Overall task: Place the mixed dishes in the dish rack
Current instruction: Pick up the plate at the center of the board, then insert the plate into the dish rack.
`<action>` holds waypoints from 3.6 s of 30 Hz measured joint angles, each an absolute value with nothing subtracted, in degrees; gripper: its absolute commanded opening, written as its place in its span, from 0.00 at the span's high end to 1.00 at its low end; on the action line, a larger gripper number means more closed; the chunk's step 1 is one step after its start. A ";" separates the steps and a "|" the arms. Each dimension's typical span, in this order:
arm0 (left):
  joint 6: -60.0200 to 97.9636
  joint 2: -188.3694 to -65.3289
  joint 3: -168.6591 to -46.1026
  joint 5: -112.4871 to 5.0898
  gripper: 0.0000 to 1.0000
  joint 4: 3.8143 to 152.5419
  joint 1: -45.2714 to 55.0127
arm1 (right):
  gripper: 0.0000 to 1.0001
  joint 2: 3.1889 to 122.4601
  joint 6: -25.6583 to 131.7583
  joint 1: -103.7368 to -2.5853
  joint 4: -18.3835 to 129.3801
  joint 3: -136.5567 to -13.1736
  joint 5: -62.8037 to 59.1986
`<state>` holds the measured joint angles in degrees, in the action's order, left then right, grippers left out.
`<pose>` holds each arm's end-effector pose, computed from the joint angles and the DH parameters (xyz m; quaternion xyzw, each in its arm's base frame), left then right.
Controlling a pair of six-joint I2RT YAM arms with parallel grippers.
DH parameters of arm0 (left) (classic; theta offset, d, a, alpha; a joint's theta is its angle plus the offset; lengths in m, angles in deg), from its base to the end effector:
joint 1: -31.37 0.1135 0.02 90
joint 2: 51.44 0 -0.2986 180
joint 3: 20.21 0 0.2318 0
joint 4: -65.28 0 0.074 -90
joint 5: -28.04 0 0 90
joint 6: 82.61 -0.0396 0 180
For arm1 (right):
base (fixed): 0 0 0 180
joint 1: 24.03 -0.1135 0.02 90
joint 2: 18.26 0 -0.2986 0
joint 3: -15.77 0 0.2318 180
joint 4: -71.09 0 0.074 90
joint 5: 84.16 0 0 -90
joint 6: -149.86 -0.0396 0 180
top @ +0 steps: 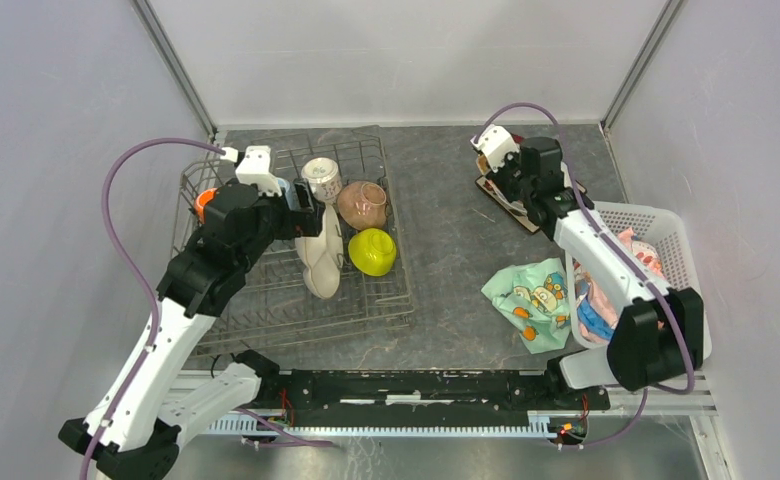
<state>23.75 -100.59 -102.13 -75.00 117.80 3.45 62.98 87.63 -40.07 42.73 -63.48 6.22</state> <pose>0.1151 -0.0509 0.4268 0.0168 0.8151 -0.1294 0.5645 0.2924 0.0838 0.3432 -0.3221 0.8055 -0.0537 0.4945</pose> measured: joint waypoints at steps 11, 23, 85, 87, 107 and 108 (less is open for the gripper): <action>29.33 -110.51 -109.54 -74.84 0.08 118.72 3.45 | 1.00 50.95 89.80 -47.91 49.66 -59.70 4.32; 35.53 -119.47 -124.03 -67.48 0.14 118.17 3.67 | 1.00 46.12 97.88 -68.00 60.15 -59.30 6.18; 28.98 -108.68 -117.32 -84.81 0.98 113.84 3.86 | 0.49 62.12 121.01 -94.75 72.91 -65.32 19.62; 29.02 -108.57 -117.32 -84.29 0.98 113.71 3.91 | 0.49 62.49 121.01 -94.75 73.39 -65.32 19.62; 27.69 -110.84 -116.36 -88.66 0.98 114.80 4.65 | 0.03 63.85 119.44 -94.64 76.65 -63.76 19.66; 27.51 -111.10 -116.36 -89.05 0.98 114.76 4.91 | 0.02 63.70 119.41 -94.64 76.82 -63.44 19.66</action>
